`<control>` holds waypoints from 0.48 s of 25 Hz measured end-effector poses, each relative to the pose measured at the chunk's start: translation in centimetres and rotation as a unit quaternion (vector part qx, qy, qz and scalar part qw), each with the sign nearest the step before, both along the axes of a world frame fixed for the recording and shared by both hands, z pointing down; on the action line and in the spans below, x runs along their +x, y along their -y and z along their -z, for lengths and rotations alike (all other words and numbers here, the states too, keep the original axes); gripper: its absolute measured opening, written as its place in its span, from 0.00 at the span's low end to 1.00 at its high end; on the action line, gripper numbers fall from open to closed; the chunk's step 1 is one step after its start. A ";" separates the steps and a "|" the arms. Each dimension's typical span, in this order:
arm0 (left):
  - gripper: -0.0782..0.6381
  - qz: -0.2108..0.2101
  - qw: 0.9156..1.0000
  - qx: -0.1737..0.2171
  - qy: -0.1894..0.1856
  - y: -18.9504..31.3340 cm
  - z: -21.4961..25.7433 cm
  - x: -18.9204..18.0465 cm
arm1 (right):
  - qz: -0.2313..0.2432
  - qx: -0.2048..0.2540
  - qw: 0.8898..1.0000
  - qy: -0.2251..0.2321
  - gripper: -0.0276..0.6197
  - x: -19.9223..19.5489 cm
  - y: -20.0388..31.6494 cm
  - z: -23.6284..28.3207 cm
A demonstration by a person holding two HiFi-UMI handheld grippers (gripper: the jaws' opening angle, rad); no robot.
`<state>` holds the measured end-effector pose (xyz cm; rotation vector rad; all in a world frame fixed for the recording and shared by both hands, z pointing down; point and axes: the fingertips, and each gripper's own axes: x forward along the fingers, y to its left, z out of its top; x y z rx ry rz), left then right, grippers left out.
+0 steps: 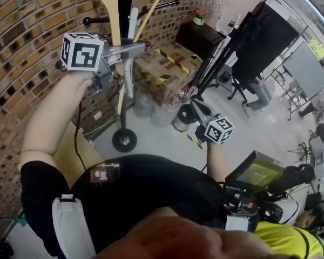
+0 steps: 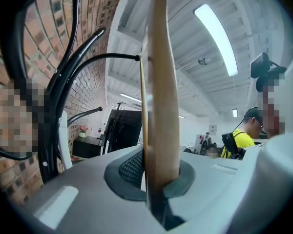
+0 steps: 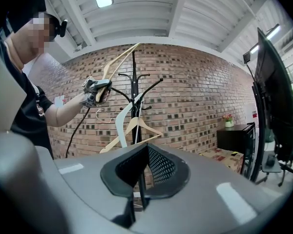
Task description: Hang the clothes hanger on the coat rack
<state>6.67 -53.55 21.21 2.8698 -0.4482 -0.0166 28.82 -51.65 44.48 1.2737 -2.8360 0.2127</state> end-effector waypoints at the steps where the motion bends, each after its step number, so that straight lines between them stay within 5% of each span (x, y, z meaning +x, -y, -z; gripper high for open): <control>1: 0.12 -0.002 1.000 -0.003 0.000 0.2 0.0 0.2 | 0.000 0.000 1.000 0.000 0.06 0.0 -0.1 0.1; 12: 0.12 0.011 0.999 -0.031 -0.012 2.9 -1.3 0.0 | -0.009 0.006 1.000 0.001 0.06 0.2 -0.6 -0.1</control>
